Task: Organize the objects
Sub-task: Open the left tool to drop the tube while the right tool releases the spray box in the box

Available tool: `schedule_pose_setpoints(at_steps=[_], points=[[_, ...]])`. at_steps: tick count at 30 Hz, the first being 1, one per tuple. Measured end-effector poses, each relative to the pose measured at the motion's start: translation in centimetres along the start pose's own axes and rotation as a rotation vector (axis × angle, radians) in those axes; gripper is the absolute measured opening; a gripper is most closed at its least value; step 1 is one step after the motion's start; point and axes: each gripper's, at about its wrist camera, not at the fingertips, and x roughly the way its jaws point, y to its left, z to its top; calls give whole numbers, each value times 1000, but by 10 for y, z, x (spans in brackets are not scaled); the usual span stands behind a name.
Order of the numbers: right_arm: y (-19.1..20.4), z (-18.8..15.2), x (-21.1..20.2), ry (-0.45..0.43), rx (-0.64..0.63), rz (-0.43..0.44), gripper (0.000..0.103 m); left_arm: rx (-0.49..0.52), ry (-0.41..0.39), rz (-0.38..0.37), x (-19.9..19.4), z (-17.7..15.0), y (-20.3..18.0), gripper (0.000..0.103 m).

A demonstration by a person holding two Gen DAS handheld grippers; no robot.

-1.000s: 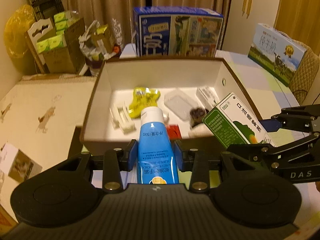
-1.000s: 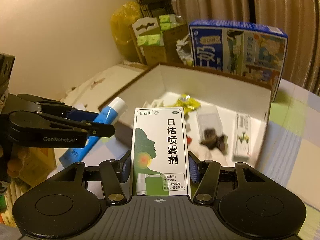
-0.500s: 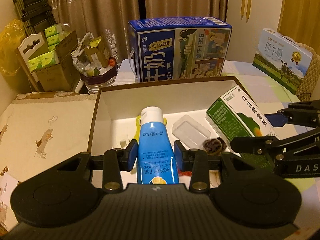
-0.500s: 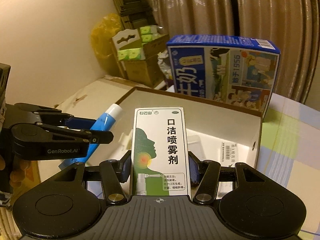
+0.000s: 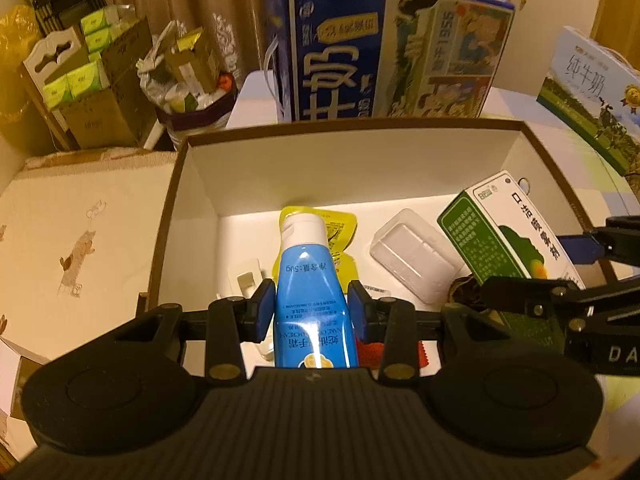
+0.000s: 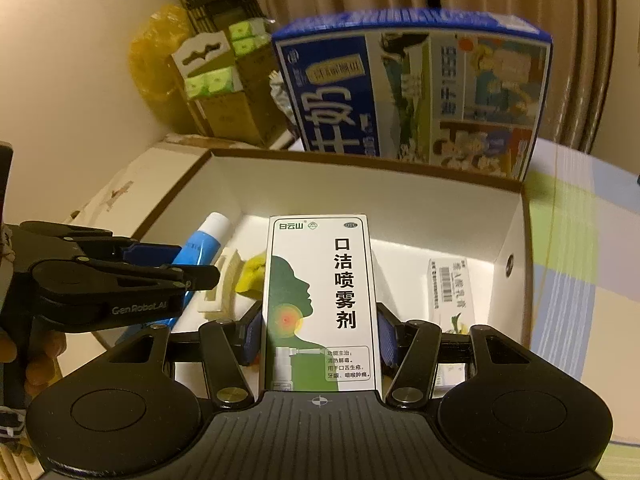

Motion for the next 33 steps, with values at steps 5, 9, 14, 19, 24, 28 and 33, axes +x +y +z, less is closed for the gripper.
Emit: schedule_pose_setpoints(at_steps=[5, 9, 14, 19, 24, 28, 33], points=[[3, 0, 13, 33, 16, -7, 52, -4, 38, -16, 14, -2, 2, 34], [5, -2, 20, 52, 27, -6, 52, -9, 64, -29, 21, -5, 4, 34], [10, -3, 25, 61, 36, -10, 52, -9, 82, -53, 24, -8, 6, 34], [12, -3, 25, 65, 44, -18, 52, -3, 61, -61, 17, -6, 8, 36], [13, -2, 25, 65, 52, -20, 53, 6, 48, -61, 10, -6, 11, 52], [16, -2, 26, 49, 72, -17, 53, -10, 51, -65, 5, -9, 19, 67], [22, 0, 24, 25, 88, -6, 53, -1, 38, -68, -5, -12, 25, 76]])
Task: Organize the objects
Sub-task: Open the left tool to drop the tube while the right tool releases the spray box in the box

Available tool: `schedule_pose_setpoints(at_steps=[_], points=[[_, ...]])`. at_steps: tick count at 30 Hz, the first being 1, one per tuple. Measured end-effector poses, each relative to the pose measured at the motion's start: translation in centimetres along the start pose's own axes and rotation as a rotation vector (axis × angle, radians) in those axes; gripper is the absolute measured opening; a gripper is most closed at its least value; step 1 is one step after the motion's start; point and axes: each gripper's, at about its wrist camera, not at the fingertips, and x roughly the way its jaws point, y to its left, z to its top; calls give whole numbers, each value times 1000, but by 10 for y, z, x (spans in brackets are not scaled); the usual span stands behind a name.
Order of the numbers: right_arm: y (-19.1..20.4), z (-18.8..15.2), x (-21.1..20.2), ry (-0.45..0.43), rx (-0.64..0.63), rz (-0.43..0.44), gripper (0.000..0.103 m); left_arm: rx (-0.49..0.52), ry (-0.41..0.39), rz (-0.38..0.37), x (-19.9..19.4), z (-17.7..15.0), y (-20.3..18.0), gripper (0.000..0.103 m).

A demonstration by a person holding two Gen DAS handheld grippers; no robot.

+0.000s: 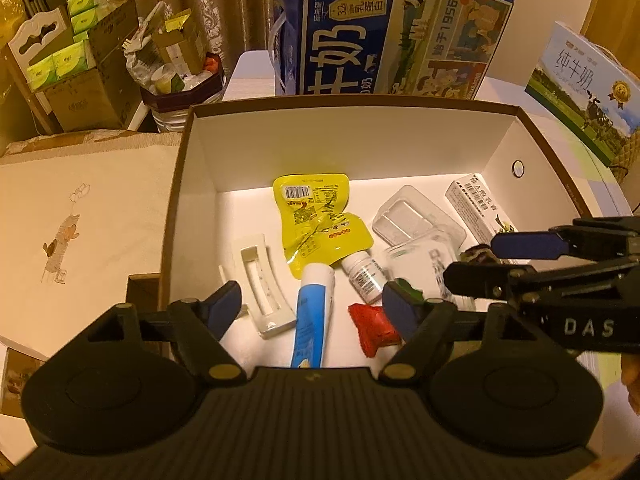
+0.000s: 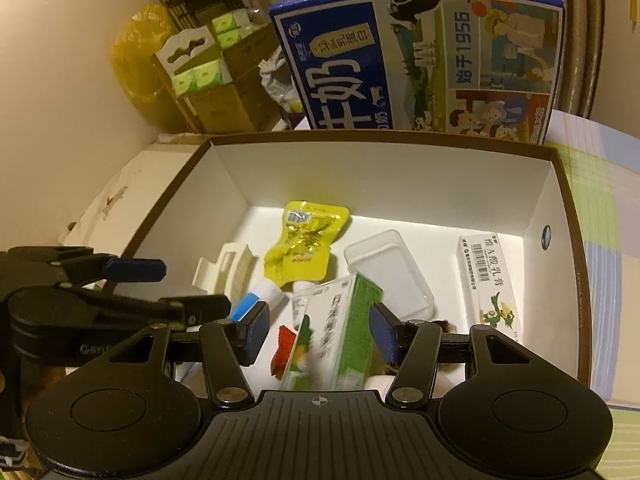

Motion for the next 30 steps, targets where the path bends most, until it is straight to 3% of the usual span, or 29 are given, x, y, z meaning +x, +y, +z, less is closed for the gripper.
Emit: schedule_pose_setpoints(at_steps=[14, 30], points=[[1, -19, -27, 6, 21, -34, 54, 19, -21, -19, -19, -10, -8, 90], [-4, -57, -104, -70, 45, -37, 66, -14, -89, -4, -81, -46, -46, 100]])
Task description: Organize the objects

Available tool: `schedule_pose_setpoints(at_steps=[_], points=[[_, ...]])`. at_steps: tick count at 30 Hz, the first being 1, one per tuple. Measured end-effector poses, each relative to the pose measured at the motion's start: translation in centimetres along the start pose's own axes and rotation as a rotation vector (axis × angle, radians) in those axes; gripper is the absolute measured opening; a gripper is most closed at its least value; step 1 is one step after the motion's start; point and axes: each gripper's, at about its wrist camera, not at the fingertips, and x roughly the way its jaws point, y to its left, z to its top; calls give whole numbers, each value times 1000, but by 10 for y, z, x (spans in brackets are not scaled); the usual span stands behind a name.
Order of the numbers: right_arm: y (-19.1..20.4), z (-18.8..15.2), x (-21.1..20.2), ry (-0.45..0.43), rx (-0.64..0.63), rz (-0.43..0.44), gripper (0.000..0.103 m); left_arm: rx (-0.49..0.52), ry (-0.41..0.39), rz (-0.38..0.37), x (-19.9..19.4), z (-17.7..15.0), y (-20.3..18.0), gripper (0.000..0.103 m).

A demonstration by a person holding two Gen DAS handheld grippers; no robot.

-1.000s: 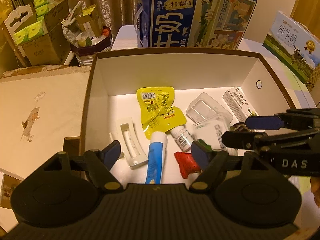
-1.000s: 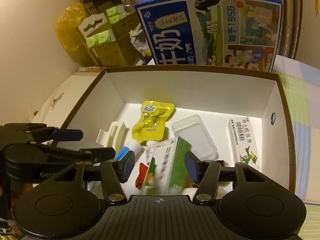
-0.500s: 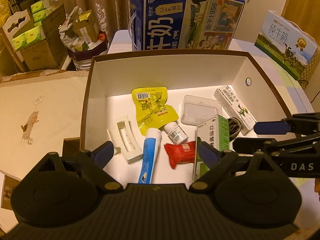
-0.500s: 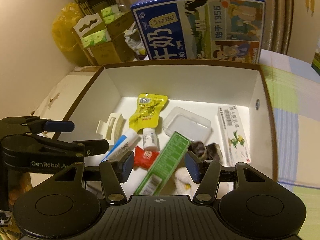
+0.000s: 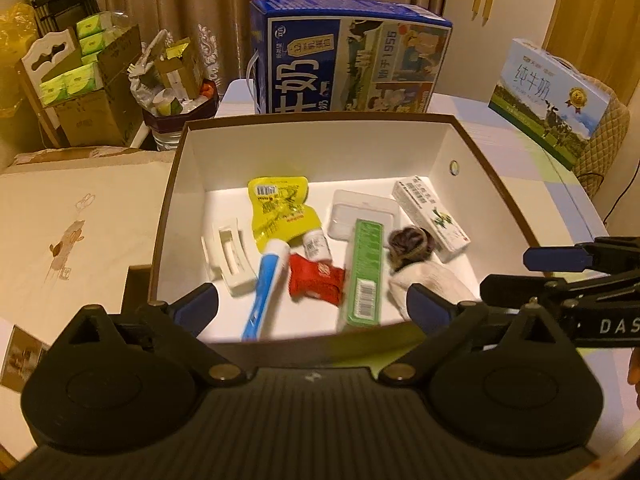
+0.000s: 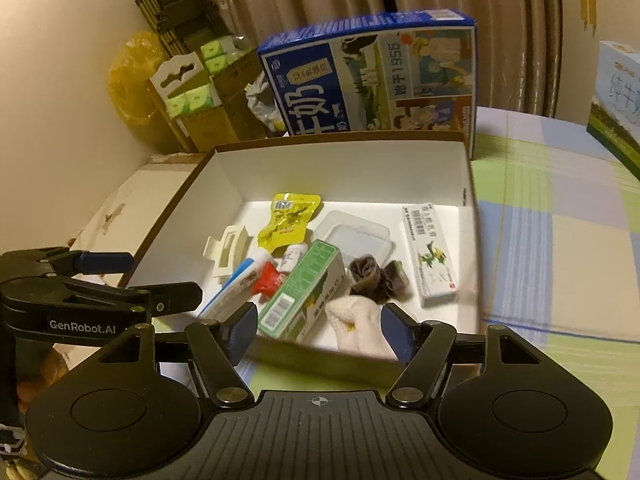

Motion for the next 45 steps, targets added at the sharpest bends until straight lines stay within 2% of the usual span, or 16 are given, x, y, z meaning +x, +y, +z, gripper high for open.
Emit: schedule_pose_setpoints(at_steps=[8, 28, 45], points=[[-16, -26, -45, -23, 11, -5, 67, -29, -30, 20, -33, -26, -32, 102], [-77, -110, -158, -39, 43, -84, 67, -34, -36, -70, -82, -91, -148, 102], [-98, -169, -219, -33, 76, -113, 67, 3, -13, -91, -110, -139, -205, 101]])
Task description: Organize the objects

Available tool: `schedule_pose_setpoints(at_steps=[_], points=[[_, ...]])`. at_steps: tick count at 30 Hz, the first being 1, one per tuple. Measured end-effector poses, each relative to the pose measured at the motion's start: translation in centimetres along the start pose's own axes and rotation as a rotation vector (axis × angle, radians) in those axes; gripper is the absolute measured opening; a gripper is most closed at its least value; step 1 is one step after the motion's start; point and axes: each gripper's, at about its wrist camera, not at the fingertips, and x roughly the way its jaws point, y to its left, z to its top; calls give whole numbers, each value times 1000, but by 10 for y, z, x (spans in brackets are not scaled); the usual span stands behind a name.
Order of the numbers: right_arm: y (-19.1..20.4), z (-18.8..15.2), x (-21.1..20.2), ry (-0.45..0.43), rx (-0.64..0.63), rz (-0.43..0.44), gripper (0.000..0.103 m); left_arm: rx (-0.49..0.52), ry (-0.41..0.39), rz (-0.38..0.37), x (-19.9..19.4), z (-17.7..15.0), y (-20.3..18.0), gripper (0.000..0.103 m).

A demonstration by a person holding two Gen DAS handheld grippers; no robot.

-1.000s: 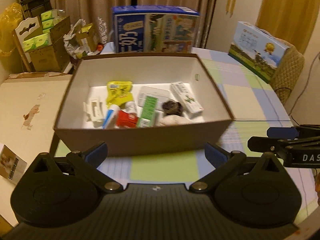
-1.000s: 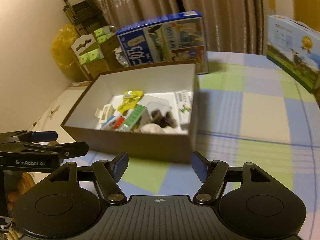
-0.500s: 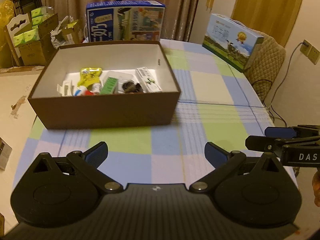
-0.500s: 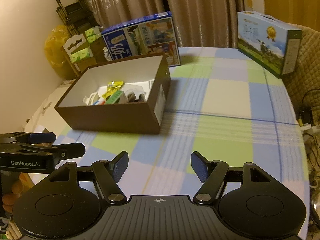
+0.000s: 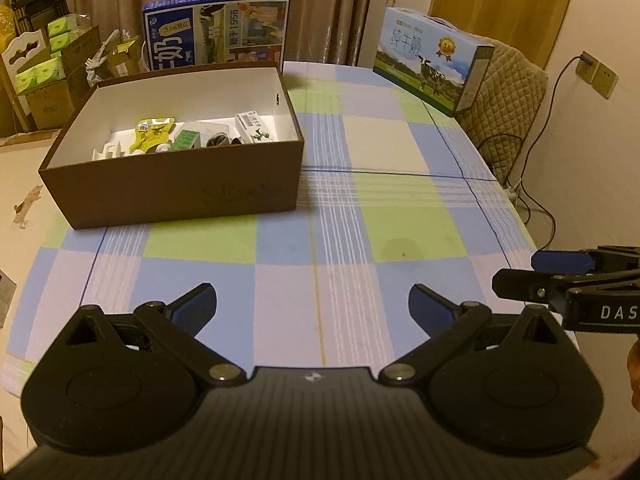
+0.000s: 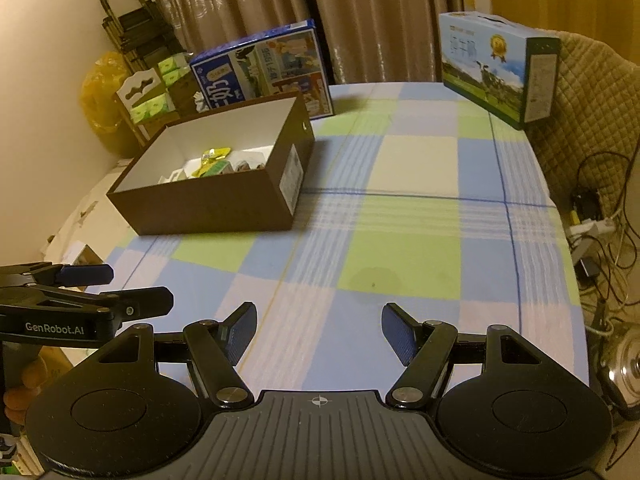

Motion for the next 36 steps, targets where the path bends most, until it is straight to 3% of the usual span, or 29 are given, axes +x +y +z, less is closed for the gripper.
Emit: schedule_pose_setpoints(at_steps=[18, 36], points=[[-15, -23, -15, 15, 16, -3, 67, -11, 13, 12, -4, -23, -20, 101], [-27, -23, -16, 14, 23, 0, 67, -4, 5, 22, -5, -18, -31, 101]])
